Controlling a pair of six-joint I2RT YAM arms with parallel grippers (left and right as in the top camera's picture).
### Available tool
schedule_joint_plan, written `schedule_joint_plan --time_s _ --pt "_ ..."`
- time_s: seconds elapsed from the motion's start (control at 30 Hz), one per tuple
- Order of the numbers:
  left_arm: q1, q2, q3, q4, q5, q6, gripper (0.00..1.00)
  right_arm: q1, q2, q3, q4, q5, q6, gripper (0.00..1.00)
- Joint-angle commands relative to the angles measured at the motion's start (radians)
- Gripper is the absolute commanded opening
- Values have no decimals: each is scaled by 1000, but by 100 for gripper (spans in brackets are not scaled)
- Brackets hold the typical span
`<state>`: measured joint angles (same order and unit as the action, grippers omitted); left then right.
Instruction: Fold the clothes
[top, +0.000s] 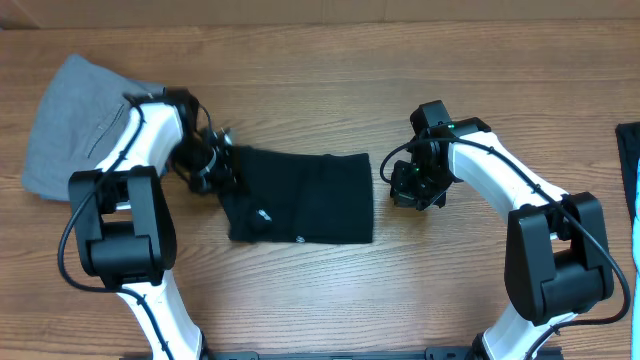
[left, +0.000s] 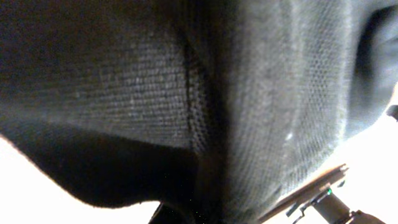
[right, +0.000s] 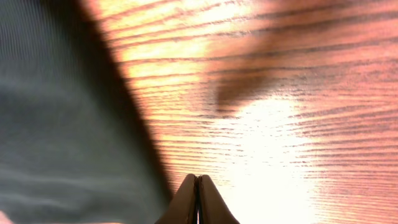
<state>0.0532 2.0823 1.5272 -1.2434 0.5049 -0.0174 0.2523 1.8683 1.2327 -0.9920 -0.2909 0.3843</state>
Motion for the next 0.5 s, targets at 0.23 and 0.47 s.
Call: schedule_joint_plan --time_s 0.23,0.47 --pt "-205 -56 285 -122 -114 -48 4 4 -32 28 18 -1 -14 4" --pt "-459 -50 282 -55 -271 -167 6 4 -32 28 29 -1 -14 4"
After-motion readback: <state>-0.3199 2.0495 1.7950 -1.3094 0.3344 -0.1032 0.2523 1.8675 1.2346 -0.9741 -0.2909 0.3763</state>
